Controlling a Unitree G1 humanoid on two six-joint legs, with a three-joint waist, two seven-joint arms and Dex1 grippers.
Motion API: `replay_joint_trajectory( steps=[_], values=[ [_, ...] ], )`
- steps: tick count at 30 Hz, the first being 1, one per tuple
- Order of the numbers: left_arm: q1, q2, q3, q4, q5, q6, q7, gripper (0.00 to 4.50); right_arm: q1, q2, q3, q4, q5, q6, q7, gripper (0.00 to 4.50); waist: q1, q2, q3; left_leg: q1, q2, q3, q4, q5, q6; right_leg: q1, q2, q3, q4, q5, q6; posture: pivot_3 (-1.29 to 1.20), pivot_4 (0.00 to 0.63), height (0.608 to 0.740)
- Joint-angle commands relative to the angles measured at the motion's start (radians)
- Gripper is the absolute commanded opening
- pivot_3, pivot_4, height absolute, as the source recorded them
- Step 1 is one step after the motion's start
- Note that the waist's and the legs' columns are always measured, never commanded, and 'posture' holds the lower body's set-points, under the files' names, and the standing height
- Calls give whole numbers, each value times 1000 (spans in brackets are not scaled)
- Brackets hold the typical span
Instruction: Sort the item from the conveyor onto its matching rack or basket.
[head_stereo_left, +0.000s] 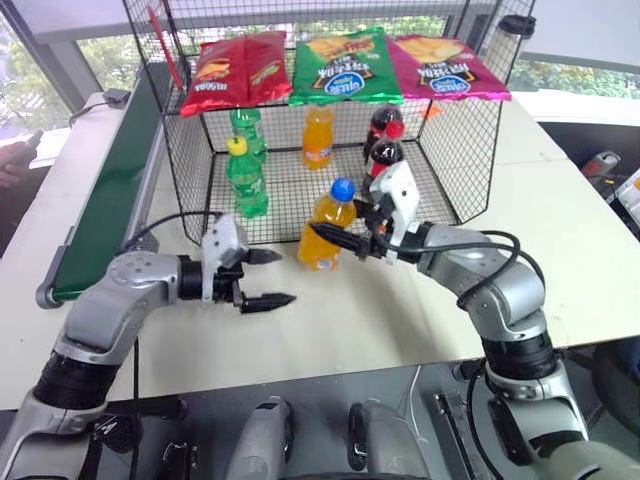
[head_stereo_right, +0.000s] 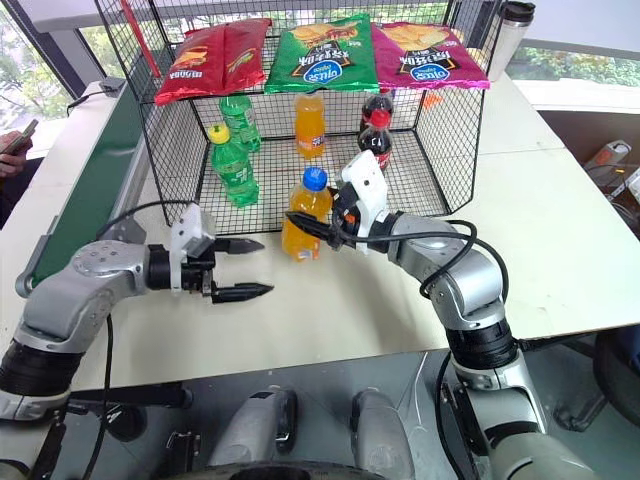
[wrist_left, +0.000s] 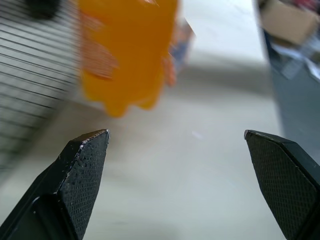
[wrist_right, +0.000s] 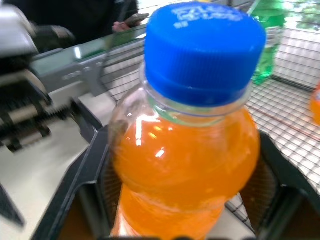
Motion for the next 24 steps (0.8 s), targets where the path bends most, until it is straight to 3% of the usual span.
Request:
replay_joint_trajectory(
  steps=[1,12,24],
  values=[
    [-20,-39,77,-32,-25,13,103,4500,-57,21,-22,32,-54,-75,-42,2518,0,0,0,0,0,0,0,0,0,0,0,0,0,0,0,0,150,739],
    [2,-187,180,-88,-43,35,384,4500,-194,80,-7,401,-260,-310,-135,2518,-8,0,0,0,0,1,-1,0,0,-1,0,0,1,0,0,0,150,739],
    [79,-262,118,-186,-25,32,492,4500,-302,181,-5,585,-317,-450,-125,2518,-23,0,0,0,0,1,-1,0,-1,-1,0,1,2,0,0,0,150,739]
  ],
)
